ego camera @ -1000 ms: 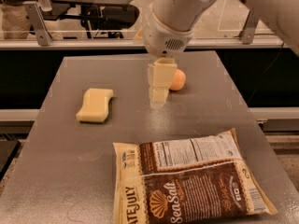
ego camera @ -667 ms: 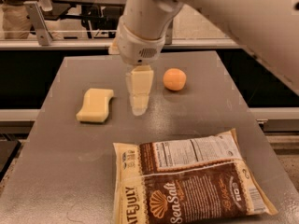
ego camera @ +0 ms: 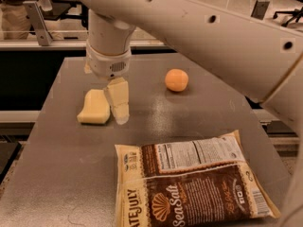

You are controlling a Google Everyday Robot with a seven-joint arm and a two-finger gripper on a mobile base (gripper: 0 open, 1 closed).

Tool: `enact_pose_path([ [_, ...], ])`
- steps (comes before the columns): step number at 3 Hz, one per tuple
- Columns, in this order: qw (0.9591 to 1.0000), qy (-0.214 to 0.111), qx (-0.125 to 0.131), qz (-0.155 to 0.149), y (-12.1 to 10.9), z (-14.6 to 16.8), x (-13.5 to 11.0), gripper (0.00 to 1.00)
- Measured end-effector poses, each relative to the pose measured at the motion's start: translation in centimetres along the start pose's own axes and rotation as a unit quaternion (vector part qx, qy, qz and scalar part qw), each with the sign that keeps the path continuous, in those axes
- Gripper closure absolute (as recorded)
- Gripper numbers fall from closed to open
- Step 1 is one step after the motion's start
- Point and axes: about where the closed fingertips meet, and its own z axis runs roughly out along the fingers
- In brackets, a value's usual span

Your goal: Pick sponge

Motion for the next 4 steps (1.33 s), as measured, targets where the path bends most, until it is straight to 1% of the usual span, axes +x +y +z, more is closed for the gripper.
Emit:
enact_pose_path([
  [1,0.9990,0.018,-0.028,-0.031,-1.2,2.5,0.3,0.00],
  [2,0.9970,0.030,-0.044,-0.057,-1.9,3.8,0.8,0.00],
  [3,0.9940,0.037,-0.055,-0.088,-2.1,4.5,0.3,0.02],
  [4,0.9921,0.039,-0.063,-0.101,-2.1,4.5,-0.1,0.24],
])
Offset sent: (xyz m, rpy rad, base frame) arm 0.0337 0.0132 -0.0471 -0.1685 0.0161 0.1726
